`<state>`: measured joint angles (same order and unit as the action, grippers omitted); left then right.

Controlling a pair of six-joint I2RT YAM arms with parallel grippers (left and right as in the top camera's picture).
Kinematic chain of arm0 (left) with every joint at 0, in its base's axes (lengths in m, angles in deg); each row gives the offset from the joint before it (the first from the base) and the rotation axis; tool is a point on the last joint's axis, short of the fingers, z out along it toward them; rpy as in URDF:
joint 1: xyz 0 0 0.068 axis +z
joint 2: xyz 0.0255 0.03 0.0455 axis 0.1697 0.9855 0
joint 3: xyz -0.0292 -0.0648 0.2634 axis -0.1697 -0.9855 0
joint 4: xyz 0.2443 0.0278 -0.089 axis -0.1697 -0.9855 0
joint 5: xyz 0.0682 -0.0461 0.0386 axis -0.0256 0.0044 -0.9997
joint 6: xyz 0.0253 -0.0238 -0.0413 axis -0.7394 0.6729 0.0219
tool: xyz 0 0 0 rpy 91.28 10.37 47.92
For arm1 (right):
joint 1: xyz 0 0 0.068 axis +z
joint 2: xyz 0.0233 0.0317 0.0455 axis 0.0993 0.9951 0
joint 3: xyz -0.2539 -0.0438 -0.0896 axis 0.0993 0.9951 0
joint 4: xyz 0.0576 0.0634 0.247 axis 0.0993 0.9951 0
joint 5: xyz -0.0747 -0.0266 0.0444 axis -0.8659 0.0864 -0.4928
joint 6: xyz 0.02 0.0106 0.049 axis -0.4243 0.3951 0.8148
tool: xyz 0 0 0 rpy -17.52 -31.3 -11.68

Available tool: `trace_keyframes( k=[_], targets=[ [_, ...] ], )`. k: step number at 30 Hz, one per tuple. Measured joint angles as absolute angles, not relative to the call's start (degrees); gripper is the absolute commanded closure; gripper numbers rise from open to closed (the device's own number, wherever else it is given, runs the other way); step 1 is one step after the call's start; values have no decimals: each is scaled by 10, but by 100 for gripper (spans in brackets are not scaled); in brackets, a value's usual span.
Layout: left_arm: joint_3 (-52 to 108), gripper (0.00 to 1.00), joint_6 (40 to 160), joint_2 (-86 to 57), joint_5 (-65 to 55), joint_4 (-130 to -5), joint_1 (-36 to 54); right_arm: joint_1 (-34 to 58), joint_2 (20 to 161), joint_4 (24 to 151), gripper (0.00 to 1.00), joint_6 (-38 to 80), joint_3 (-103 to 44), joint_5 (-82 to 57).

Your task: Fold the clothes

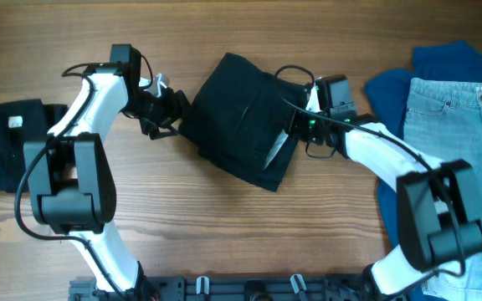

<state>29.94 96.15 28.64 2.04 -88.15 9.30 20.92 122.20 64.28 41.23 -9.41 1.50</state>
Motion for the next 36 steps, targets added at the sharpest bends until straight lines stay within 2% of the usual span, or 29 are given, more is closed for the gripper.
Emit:
trace_keyframes(
  k=[2, 7, 9, 13, 14, 18, 24, 26, 28, 29, 32, 33, 36],
  targets=[
    [299, 25, 962, 286, 21, -896, 93, 209, 1229, 643, 85, 415, -94, 19],
    [285, 36, 959, 286, 22, -921, 83, 209, 1229, 657, 86, 433, -94, 37],
    [272, 37, 959, 286, 23, -918, 75, 209, 1229, 664, 86, 436, -94, 39],
    [264, 28, 959, 286, 26, -917, 71, 209, 1229, 674, 86, 438, -94, 48],
    [264, 21, 958, 286, 27, -916, 71, 209, 1229, 675, 85, 438, -94, 53],
    [233, 13, 974, 284, 27, -878, 44, 209, 1229, 677, 85, 439, -94, 60],
    [135, 4, 1115, 252, 63, -683, -18, 209, 1229, 678, 85, 440, -94, 64],
    [112, 5, 1173, 245, 79, -616, -37, 209, 1229, 678, 86, 440, -94, 64],
    [96, 13, 1223, 242, 87, -564, -58, 209, 1229, 678, 85, 440, -94, 64],
    [91, 22, 1245, 241, 89, -548, -68, 209, 1229, 678, 85, 440, -94, 64],
    [82, 67, 1301, 241, 56, -533, -95, 209, 1229, 679, 86, 440, -94, 64],
    [79, 78, 1309, 242, 48, -533, -97, 209, 1229, 681, 86, 440, -94, 65],
    [73, 96, 1325, 242, 9, -534, -101, 209, 1229, 690, 86, 440, -94, 68]
  ],
)
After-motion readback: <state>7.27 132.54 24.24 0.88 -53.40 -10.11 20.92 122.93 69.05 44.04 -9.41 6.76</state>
